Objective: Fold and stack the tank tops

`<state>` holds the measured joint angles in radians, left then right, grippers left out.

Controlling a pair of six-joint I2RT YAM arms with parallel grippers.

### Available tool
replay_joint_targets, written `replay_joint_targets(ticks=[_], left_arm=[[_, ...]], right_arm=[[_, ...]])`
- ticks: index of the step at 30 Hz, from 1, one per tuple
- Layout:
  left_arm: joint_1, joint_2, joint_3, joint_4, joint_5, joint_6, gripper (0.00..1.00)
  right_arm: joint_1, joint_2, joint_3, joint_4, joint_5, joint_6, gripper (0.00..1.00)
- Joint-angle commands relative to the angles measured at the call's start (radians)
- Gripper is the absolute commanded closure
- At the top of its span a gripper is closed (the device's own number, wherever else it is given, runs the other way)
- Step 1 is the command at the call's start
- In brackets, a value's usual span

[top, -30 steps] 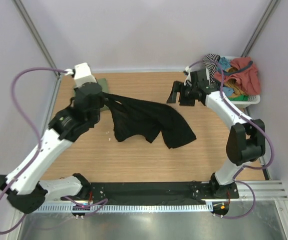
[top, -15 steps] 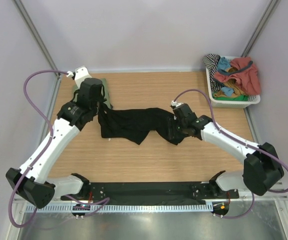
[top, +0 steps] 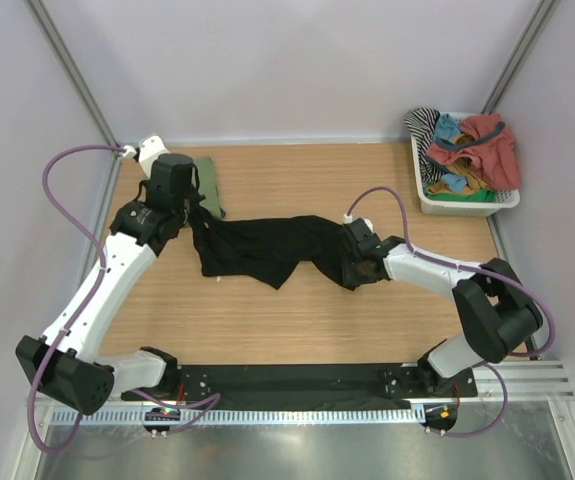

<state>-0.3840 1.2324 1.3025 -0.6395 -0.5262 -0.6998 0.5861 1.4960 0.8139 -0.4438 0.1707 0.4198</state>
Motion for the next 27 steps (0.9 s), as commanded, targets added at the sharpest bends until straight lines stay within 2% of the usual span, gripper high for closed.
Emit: replay_joint_targets(ticks=[1,2,4,5,6,8,12,15,18,19,23,27], left_arm=[[0.005,-0.033,0.012,0.031,0.011,-0.012,1.00],[0.005,-0.036,0.012,0.028,0.009,-0.009,1.00],[0.007,-0.045,0.014,0.018,0.009,-0.006,1.00],[0.007,-0.050,0.015,0.014,0.005,-0.003,1.00],[0.010,-0.054,0.017,0.009,0.005,-0.003,1.00],[0.011,-0.073,0.026,-0.015,0.003,-0.001,1.00],[0.011,-0.137,0.020,-0.046,-0.011,0.000,1.00],[0.011,-0.204,0.015,-0.069,-0.030,0.005,1.00],[0.011,-0.267,0.030,-0.095,-0.041,0.019,1.00],[0.013,-0.277,0.041,-0.118,-0.046,0.034,1.00],[0.013,-0.295,0.107,-0.201,-0.083,0.063,1.00],[0.013,-0.297,0.123,-0.247,-0.113,0.077,1.00]], right_arm=[[0.001,0.035,-0.005,0.080,0.018,0.010,0.66],[0.001,0.041,-0.007,0.086,0.003,0.011,0.77],[0.001,0.032,-0.013,0.086,-0.008,0.010,0.87],[0.000,0.020,-0.016,0.083,-0.014,0.011,0.96],[0.001,-0.015,-0.019,0.074,-0.039,0.008,0.99],[0.001,-0.075,-0.022,0.047,-0.075,0.004,0.99],[0.001,-0.317,-0.019,-0.030,-0.157,0.014,0.99],[0.003,-0.433,0.007,-0.101,-0.215,0.033,0.99],[0.001,-0.548,0.079,-0.188,-0.175,0.057,0.99],[0.001,-0.583,0.102,-0.211,-0.107,0.057,0.99],[0.001,-0.589,0.247,-0.349,-0.007,0.071,0.99],[-0.015,-0.554,0.271,-0.380,0.010,0.065,0.99]])
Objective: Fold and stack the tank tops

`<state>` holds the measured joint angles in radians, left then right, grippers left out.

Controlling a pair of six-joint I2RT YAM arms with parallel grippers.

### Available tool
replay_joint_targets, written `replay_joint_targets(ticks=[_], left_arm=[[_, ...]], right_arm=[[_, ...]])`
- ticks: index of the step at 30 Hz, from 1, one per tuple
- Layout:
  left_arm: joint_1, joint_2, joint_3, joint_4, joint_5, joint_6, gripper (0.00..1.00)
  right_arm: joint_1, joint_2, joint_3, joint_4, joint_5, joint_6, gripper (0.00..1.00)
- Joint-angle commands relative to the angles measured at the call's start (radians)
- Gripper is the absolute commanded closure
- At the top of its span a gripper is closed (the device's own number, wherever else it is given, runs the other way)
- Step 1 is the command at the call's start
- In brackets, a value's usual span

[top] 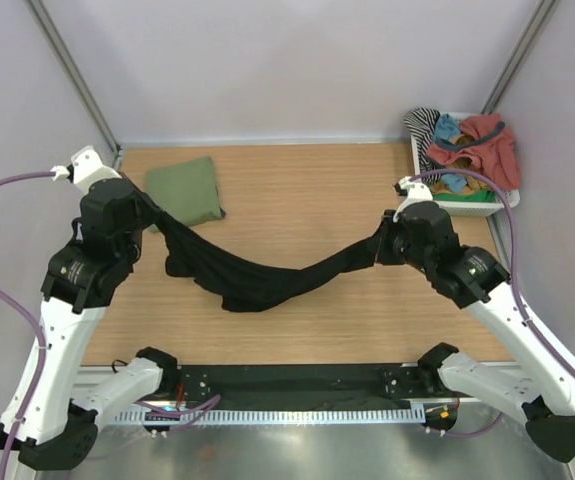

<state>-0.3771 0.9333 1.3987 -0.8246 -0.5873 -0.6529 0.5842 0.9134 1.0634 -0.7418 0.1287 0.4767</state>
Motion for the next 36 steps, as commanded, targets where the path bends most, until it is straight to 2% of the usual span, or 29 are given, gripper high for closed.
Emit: replay_joint_targets(ticks=[1,4,5,6,8,12,13,14,15,16,17,18,19,22,26,28,31,32,34,36], left_arm=[[0.007,0.016,0.026,-0.068,-0.063,0.030,1.00],[0.012,0.079,-0.001,-0.052,-0.062,0.030,1.00],[0.026,0.111,-0.007,-0.042,-0.019,0.024,1.00],[0.033,0.143,-0.021,-0.036,0.000,0.010,1.00],[0.058,0.251,-0.044,0.034,0.065,-0.004,1.00],[0.130,0.439,-0.028,0.136,0.188,-0.071,1.00],[0.139,0.465,-0.018,0.146,0.191,-0.085,1.00],[0.151,0.507,-0.009,0.163,0.201,-0.086,1.00],[0.155,0.521,-0.004,0.191,0.222,-0.082,0.98],[0.155,0.530,0.000,0.205,0.240,-0.067,0.91],[0.156,0.538,0.003,0.220,0.260,-0.051,0.46],[0.156,0.536,0.003,0.222,0.254,-0.048,0.28],[0.155,0.529,0.000,0.222,0.250,-0.047,0.17],[0.156,0.475,-0.043,0.232,0.293,-0.051,0.10],[0.136,0.400,-0.173,0.283,0.432,-0.051,0.14],[0.121,0.371,-0.216,0.294,0.481,-0.056,0.16],[0.113,0.334,-0.314,0.323,0.517,-0.057,0.18],[0.112,0.325,-0.331,0.341,0.520,-0.059,0.18],[0.109,0.303,-0.384,0.367,0.530,-0.066,0.19],[0.104,0.292,-0.418,0.419,0.563,-0.080,0.21]], right_arm=[[-0.045,0.038,0.011,-0.073,0.036,-0.003,0.99],[-0.167,0.091,-0.049,0.011,-0.151,-0.039,0.99],[-0.290,0.111,-0.080,0.074,-0.214,-0.044,0.99],[-0.340,0.175,-0.088,0.103,-0.322,-0.046,0.99],[-0.449,0.260,-0.073,0.172,-0.366,-0.033,0.99],[-0.523,0.502,0.018,0.278,-0.454,0.019,0.97],[-0.527,0.587,0.039,0.297,-0.442,0.029,0.88],[-0.529,0.617,0.074,0.312,-0.422,0.052,0.71],[-0.529,0.648,0.087,0.317,-0.408,0.057,0.45],[-0.529,0.668,0.090,0.324,-0.402,0.060,0.39],[-0.529,0.664,0.081,0.344,-0.406,0.060,0.37],[-0.529,0.654,0.066,0.357,-0.411,0.057,0.38],[-0.529,0.628,0.034,0.376,-0.406,0.053,0.39],[-0.529,0.582,-0.014,0.380,-0.391,0.030,0.45],[-0.526,0.498,-0.121,0.386,-0.351,-0.003,0.56],[-0.524,0.486,-0.160,0.383,-0.325,-0.024,0.59],[-0.524,0.469,-0.204,0.403,-0.256,-0.023,0.58],[-0.524,0.461,-0.215,0.418,-0.248,-0.015,0.50],[-0.524,0.464,-0.218,0.465,-0.242,0.000,0.49],[-0.524,0.519,-0.182,0.470,-0.267,0.000,0.66]])
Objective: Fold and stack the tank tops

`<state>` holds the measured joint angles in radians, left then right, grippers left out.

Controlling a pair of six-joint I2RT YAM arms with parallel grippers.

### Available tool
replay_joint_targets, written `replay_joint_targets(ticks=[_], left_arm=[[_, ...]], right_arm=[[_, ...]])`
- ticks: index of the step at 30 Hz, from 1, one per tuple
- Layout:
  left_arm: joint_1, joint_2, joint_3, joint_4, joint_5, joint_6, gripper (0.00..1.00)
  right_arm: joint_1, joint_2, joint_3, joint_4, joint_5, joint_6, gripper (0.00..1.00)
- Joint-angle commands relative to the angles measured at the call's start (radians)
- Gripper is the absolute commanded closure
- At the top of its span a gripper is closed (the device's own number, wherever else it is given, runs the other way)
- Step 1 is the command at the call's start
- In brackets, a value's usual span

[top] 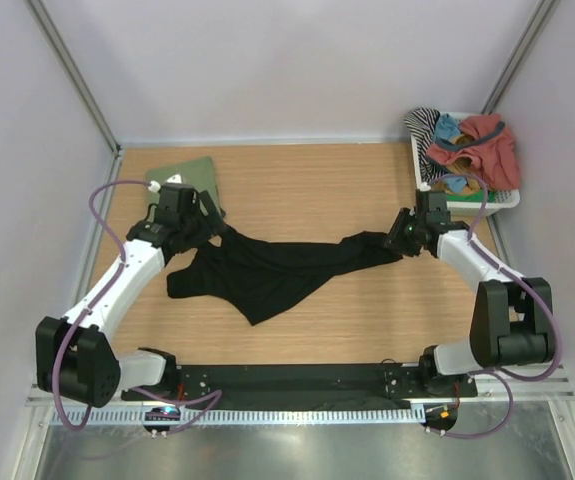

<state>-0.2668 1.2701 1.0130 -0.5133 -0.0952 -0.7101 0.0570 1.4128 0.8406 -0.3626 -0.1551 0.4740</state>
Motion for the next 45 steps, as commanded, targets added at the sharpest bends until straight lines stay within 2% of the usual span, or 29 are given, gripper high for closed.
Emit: replay_joint_targets(ticks=[1,3,5,7,10,11,13,18,19,20,21,23,26,27,29,31,33,34,38,45], left_arm=[[-0.009,-0.044,-0.057,0.122,0.078,-0.028,0.21],[-0.017,-0.040,-0.070,0.141,0.092,-0.028,0.21],[-0.022,-0.029,-0.079,0.142,0.092,-0.023,0.21],[-0.032,-0.026,-0.097,0.151,0.092,-0.015,0.19],[-0.040,-0.012,-0.126,0.183,0.135,-0.017,0.19],[-0.041,-0.006,-0.131,0.202,0.144,-0.017,0.19],[-0.045,0.015,-0.142,0.220,0.156,-0.017,0.19],[-0.048,0.047,-0.157,0.257,0.170,-0.012,0.20],[-0.049,0.051,-0.160,0.263,0.172,-0.009,0.20],[-0.048,0.057,-0.162,0.280,0.175,-0.005,0.20],[-0.049,0.061,-0.163,0.286,0.176,-0.002,0.20],[-0.052,0.075,-0.169,0.305,0.176,0.004,0.20],[-0.052,0.098,-0.177,0.328,0.192,0.008,0.32],[-0.052,0.107,-0.175,0.331,0.193,0.008,0.38],[-0.055,0.132,-0.174,0.331,0.196,0.006,0.42],[-0.055,0.144,-0.171,0.308,0.180,0.001,0.43],[-0.057,0.158,-0.169,0.289,0.128,-0.002,0.43],[-0.055,0.166,-0.169,0.273,0.111,-0.002,0.43],[-0.055,0.219,-0.142,0.236,0.104,0.006,0.49],[-0.055,0.294,-0.114,0.242,0.104,0.008,0.53]], right_arm=[[0.003,0.044,0.095,0.080,0.000,0.000,0.67],[0.006,0.124,0.156,0.054,-0.032,-0.006,0.54],[0.007,0.159,0.209,0.048,-0.034,-0.003,0.35],[0.007,0.198,0.235,0.063,-0.053,0.002,0.36],[0.009,0.242,0.281,0.082,-0.078,0.023,0.60],[0.007,0.277,0.297,0.079,-0.084,0.028,0.81],[0.007,0.307,0.349,0.082,-0.080,0.040,0.98],[-0.008,0.435,0.472,0.082,-0.055,0.072,0.99],[-0.011,0.457,0.520,0.071,-0.054,0.080,0.94],[-0.014,0.475,0.541,0.059,-0.041,0.081,0.74],[-0.014,0.498,0.555,0.051,-0.037,0.083,0.57],[-0.014,0.497,0.554,0.051,-0.041,0.080,0.39],[-0.016,0.427,0.480,0.091,-0.017,0.071,0.32],[-0.017,0.384,0.453,0.093,0.005,0.066,0.32],[-0.026,0.344,0.427,0.088,0.020,0.051,0.42],[-0.025,0.275,0.384,0.071,0.040,0.040,0.51],[-0.025,0.223,0.317,0.077,0.055,0.034,0.53],[-0.026,0.172,0.292,0.085,0.060,0.034,0.62],[-0.025,0.081,0.189,0.103,0.051,0.031,0.64],[-0.025,0.002,0.054,0.119,0.023,0.018,0.64]])
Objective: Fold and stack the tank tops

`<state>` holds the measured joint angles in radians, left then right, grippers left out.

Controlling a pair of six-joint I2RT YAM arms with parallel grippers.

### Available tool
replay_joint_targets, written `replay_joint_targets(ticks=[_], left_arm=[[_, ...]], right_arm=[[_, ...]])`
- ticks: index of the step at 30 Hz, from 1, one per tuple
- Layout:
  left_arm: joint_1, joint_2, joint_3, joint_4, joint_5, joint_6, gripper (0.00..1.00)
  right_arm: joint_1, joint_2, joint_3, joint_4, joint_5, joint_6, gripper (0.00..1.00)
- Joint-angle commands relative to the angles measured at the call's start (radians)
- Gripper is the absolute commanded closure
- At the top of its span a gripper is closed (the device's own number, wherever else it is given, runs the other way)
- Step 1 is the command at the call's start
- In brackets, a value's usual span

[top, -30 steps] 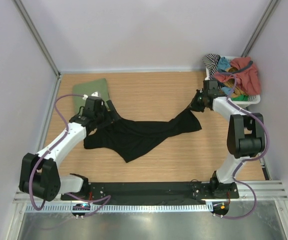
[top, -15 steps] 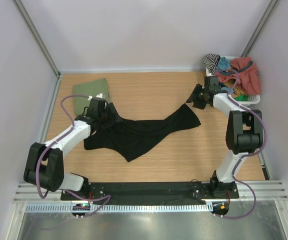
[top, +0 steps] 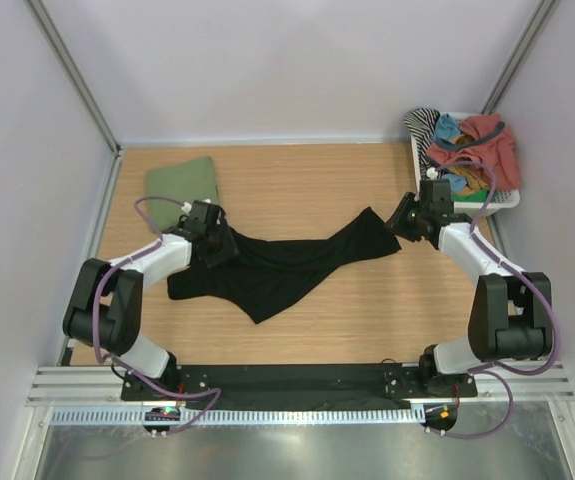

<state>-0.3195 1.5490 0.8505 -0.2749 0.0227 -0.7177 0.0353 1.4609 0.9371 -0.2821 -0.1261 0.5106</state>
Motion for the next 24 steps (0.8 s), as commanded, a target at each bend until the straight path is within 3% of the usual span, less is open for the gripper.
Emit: replay_joint_targets(ticks=[1,4,5,7,8,9,17,24], left_arm=[[-0.003,0.037,0.053,0.003,-0.013,0.015,0.55],[-0.004,0.071,0.068,0.006,-0.013,0.008,0.64],[-0.003,0.071,0.070,0.006,-0.013,0.006,0.75],[-0.003,0.047,0.071,0.009,-0.041,0.003,0.85],[-0.003,0.034,0.067,0.011,-0.053,0.004,0.97],[-0.003,0.023,0.065,0.009,-0.059,0.007,0.99],[-0.001,-0.058,0.036,0.020,-0.064,0.012,1.00],[-0.001,-0.069,0.039,0.019,-0.050,0.015,1.00]], right_arm=[[-0.002,-0.054,-0.053,0.041,-0.009,-0.020,0.65],[-0.003,-0.062,-0.087,0.046,-0.020,-0.024,0.63],[-0.003,-0.063,-0.093,0.047,-0.024,-0.029,0.63],[-0.002,-0.057,-0.112,0.058,-0.030,-0.029,0.62],[-0.002,-0.053,-0.115,0.069,-0.033,-0.027,0.62],[-0.003,-0.041,-0.119,0.073,-0.044,-0.027,0.61],[0.011,0.064,-0.074,0.092,-0.020,-0.012,0.52],[0.028,0.127,-0.072,0.107,0.013,-0.003,0.59]])
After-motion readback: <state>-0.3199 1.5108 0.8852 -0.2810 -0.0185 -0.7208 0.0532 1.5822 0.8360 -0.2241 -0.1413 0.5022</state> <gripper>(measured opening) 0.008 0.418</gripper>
